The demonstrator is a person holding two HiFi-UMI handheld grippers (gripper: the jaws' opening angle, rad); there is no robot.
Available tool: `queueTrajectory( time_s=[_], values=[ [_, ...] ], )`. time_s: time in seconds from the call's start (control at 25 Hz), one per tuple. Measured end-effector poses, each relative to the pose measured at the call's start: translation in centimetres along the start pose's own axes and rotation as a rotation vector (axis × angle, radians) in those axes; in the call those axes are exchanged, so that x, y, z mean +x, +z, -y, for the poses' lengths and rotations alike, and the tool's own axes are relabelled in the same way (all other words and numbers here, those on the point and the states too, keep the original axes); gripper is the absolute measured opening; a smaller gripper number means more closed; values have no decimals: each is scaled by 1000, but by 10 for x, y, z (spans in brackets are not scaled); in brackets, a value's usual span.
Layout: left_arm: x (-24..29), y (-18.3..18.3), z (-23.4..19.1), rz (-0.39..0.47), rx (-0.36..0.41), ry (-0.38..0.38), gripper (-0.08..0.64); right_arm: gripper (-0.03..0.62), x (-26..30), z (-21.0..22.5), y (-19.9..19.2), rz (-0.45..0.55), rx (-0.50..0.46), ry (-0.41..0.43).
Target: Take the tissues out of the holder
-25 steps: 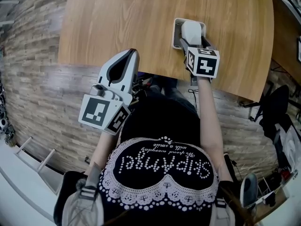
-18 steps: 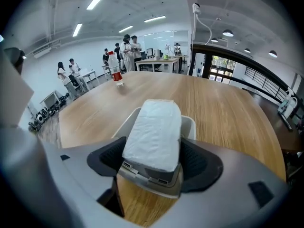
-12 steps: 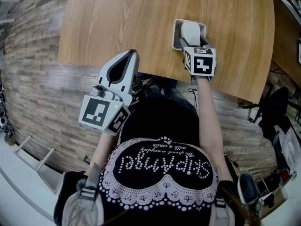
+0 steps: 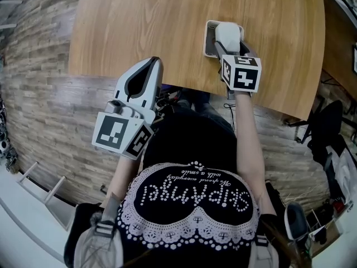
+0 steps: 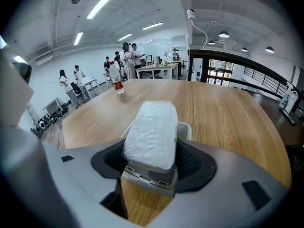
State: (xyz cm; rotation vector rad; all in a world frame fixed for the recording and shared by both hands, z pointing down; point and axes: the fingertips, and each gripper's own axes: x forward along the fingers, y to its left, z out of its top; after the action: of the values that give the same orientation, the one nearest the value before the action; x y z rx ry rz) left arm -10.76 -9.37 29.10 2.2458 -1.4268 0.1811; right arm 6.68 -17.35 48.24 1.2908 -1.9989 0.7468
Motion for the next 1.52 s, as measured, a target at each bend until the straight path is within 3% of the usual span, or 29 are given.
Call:
queueTrajectory(
  time_s=[0.56, 1.52],
  values=[
    [-1, 0, 11, 6, 16, -43, 6, 284, -41, -4, 15, 119, 26, 8],
    [-8, -2, 45, 18, 95, -140, 6, 284, -175, -14, 26, 414, 63, -10]
  ],
)
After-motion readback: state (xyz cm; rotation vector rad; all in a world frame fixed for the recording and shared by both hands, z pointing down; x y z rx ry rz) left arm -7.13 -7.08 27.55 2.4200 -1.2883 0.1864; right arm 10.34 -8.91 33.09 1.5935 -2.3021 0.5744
